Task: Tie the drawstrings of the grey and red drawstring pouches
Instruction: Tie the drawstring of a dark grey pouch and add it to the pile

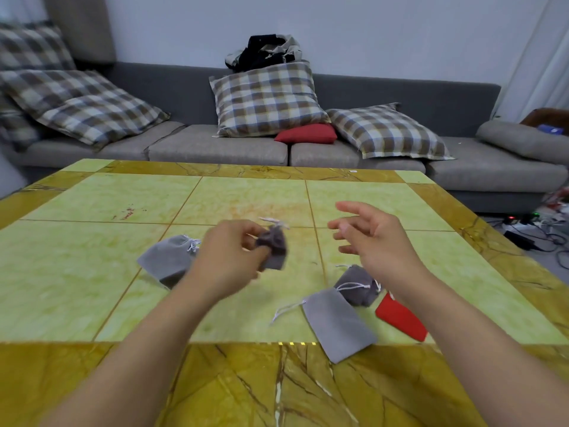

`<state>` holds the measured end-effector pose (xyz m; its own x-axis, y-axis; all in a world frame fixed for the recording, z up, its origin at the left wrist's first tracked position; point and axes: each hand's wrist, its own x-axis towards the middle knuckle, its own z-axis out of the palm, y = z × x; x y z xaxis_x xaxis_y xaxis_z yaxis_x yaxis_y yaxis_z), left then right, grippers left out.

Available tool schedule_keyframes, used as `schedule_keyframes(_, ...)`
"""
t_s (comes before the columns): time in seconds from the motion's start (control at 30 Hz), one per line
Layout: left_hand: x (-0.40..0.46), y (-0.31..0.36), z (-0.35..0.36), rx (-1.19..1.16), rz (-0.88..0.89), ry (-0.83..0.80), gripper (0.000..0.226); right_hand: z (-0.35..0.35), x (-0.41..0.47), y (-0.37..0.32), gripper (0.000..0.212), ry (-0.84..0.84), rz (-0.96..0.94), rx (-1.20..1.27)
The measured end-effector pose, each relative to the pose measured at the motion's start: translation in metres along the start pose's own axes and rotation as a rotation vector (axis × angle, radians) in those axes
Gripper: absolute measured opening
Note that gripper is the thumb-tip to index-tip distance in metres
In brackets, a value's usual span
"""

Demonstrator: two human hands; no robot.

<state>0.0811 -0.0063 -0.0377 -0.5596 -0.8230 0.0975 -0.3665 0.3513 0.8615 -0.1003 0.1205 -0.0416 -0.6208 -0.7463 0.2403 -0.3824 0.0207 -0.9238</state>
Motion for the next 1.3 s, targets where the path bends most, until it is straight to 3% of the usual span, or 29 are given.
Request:
schedule_keyframes(0.1,0.019,-0.025,-0.030,0.680,-0.131,0.037,0.009,-0.021,0.013,0.027,0.022,-0.089,0.049,-0.519)
schedule_keyframes(0.17,0.022,-0.033,-0.037,0.900,-0.273,-0.003,0.006,-0.026,0.015,0.034,0.013,-0.237,0.076,-0.684)
schedule_keyframes(0.23,0.022,-0.033,-0.036,0.991,-0.294,-0.006,0.012,-0.024,0.012,0.034,0.017,-0.392,0.106,-0.739)
schedule_keyframes(0.33,0.017,-0.026,-0.028,1.009,-0.147,0.095,0.035,-0.026,0.015,0.033,0.028,-0.378,0.048,-0.843)
schedule_keyframes(0.4,0.007,-0.016,-0.016,0.878,0.013,0.159,0.049,-0.033,0.022,0.038,0.035,-0.323,0.071,-0.879)
schedule_keyframes(0.43,0.002,-0.012,-0.007,0.762,0.087,0.123,0.050,-0.037,0.024,0.042,0.035,-0.301,0.108,-0.891)
schedule_keyframes(0.5,-0.008,-0.009,0.018,0.609,0.193,-0.103,0.053,-0.040,0.026,0.052,0.032,-0.266,0.201,-0.920)
schedule_keyframes(0.57,-0.017,-0.015,0.044,0.680,0.249,-0.360,0.066,-0.039,0.026,0.064,0.043,-0.255,0.277,-0.922)
schedule_keyframes(0.6,-0.019,-0.019,0.054,0.741,0.265,-0.430,0.071,-0.038,0.026,0.068,0.038,-0.239,0.279,-0.901)
schedule_keyframes(0.7,-0.017,-0.027,0.070,0.790,0.302,-0.491,0.071,-0.038,0.028,0.071,0.019,-0.171,0.254,-0.821)
schedule_keyframes(0.87,-0.018,-0.028,0.075,0.660,0.392,-0.584,0.062,-0.047,0.038,0.071,0.018,-0.041,0.202,-0.712)
schedule_keyframes(0.93,-0.018,-0.024,0.073,0.642,0.412,-0.526,0.063,-0.050,0.038,0.066,0.019,0.056,0.126,-0.630)
schedule_keyframes(1.07,-0.006,-0.021,0.051,0.633,0.308,-0.293,0.061,-0.048,0.036,0.052,0.015,0.097,0.017,-0.485)
schedule_keyframes(1.2,0.003,-0.029,0.024,0.783,-0.009,-0.427,0.073,-0.045,0.035,0.057,0.015,0.082,0.090,-0.373)
schedule_keyframes(1.3,0.009,-0.035,0.011,0.860,-0.122,-0.415,0.070,-0.046,0.035,0.058,0.021,0.078,0.220,-0.150)
